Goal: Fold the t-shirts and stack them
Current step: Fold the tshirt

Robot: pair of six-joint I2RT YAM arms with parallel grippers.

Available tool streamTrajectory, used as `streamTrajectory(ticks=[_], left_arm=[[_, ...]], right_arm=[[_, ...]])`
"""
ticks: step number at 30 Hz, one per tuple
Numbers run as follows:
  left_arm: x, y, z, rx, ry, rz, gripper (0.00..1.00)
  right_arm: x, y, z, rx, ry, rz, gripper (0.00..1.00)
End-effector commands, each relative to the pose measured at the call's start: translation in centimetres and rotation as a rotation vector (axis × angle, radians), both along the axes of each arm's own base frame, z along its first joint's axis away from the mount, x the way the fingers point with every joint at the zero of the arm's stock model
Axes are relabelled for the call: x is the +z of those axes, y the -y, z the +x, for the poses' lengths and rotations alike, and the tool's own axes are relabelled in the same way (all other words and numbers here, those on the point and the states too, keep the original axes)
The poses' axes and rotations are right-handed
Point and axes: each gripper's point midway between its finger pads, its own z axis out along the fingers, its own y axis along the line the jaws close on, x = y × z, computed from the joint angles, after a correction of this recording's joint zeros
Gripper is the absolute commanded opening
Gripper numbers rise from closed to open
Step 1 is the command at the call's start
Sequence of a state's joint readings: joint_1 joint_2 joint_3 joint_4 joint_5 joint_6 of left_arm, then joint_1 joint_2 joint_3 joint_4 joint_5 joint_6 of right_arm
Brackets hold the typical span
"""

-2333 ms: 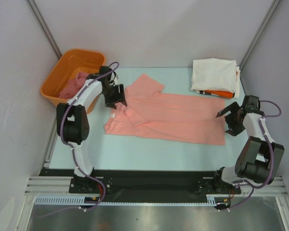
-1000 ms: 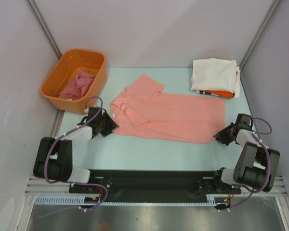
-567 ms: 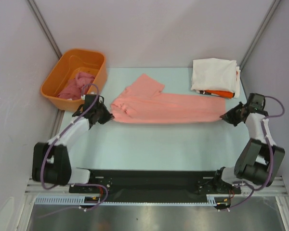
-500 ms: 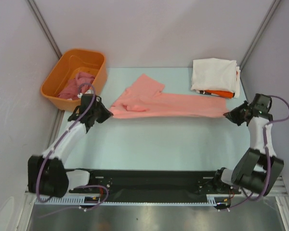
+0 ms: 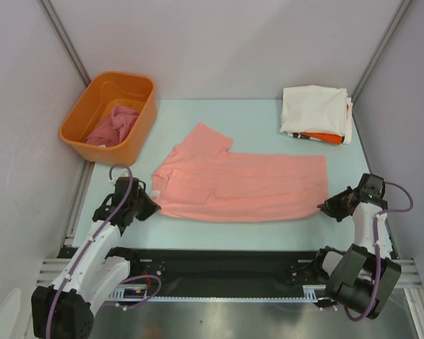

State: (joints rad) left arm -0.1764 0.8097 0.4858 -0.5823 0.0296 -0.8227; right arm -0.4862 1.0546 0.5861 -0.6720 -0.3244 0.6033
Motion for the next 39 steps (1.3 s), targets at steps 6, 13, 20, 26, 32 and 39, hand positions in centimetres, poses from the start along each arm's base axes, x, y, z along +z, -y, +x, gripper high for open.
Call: streamTrajectory(ticks=[6, 13, 20, 26, 32, 39], left_arm=[[-0.4, 0.2, -1.6, 0.041, -0.032, -0.050, 0.10], [2.3, 2.3, -1.6, -0.077, 0.039, -0.130, 0.48], [11.4, 2.1, 6.9, -0.212, 0.258, 0.086, 0.74], [12.8, 4.1, 18.1, -0.359, 0.309, 0.258, 0.69], [13.0, 8.5, 30.4, -0.521, 0.372, 0.259, 0.65], [6.6, 12.0, 39.7, -0.579, 0.322, 0.197, 0.64]], right_arm=[[-0.4, 0.6, -1.3, -0.114, 0.015, -0.031, 0.23], [2.0, 1.4, -1.2, -0.179, 0.082, -0.072, 1.00], [9.5, 3.0, 2.1, -0.061, 0.212, -0.259, 0.99], [12.3, 0.1, 4.2, 0.150, 0.308, -0.298, 1.00], [13.2, -2.5, 3.5, 0.263, 0.318, -0.296, 1.00], [14.2, -5.4, 2.9, 0.380, 0.353, -0.291, 1.00]])
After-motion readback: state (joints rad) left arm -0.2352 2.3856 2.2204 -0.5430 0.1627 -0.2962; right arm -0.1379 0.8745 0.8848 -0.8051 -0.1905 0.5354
